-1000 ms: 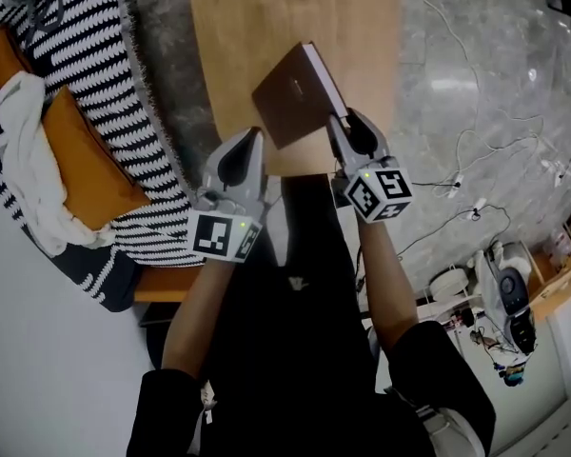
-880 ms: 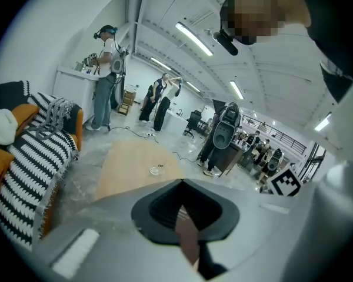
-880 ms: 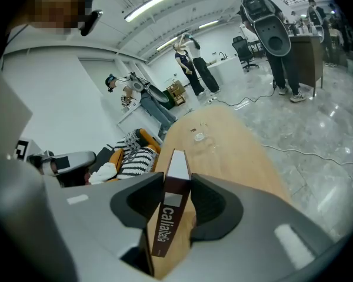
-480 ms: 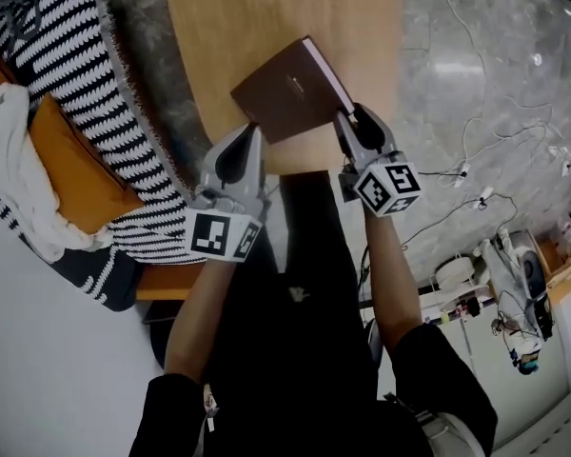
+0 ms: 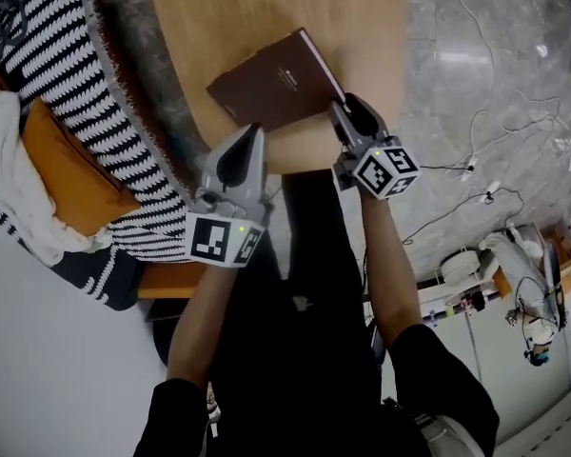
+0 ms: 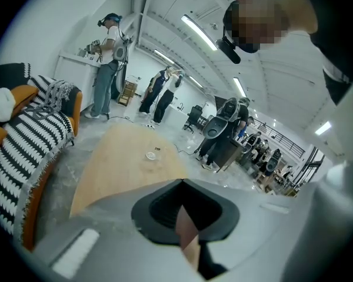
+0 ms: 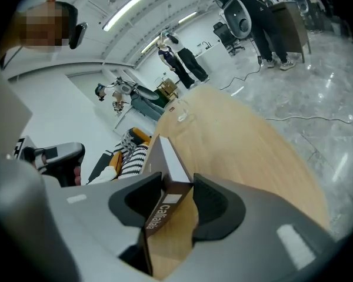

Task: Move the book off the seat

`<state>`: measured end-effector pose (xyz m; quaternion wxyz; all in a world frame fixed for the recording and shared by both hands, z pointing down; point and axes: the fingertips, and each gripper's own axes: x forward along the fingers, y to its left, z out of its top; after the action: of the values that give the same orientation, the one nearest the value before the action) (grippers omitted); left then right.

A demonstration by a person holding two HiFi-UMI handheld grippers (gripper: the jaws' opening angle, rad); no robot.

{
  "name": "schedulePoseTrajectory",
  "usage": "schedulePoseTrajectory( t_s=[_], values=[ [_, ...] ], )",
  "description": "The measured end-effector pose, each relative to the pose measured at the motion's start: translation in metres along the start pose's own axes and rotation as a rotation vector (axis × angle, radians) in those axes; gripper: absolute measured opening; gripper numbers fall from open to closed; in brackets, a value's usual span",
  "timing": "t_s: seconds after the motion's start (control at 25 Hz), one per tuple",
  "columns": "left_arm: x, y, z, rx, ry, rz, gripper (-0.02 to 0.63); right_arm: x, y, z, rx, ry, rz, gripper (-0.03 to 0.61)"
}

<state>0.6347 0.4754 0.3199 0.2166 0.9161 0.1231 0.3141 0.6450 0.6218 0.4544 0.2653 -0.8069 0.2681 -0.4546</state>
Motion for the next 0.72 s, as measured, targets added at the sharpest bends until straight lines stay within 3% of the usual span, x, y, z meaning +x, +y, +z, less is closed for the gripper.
schedulePoseTrajectory(
  t_s=[0.24,0.32,0.4,0.56,0.72],
  values=[
    [0.002,0.004,-0.011,-0.022,0.002,0.011,0.005,0.007,-0.015,-0.011,-0.001,0.031,-0.034,0.179],
    [0.001,0.004,-0.012,-0.026,-0.003,0.016,0.005,0.009,-0.025,-0.016,-0.019,0.049,-0.081,0.177],
    [0.001,0.005,-0.014,-0.030,-0.005,0.019,0.005,0.011,-0.037,-0.022,-0.042,0.070,-0.137,0.066],
    [0.000,0.008,-0.016,-0.032,-0.005,0.026,0.005,0.017,-0.051,-0.036,-0.058,0.121,-0.187,0.061],
    [-0.002,0.013,-0.021,-0.030,-0.005,0.035,0.005,0.017,-0.059,-0.040,-0.062,0.137,-0.252,0.017]
  ],
)
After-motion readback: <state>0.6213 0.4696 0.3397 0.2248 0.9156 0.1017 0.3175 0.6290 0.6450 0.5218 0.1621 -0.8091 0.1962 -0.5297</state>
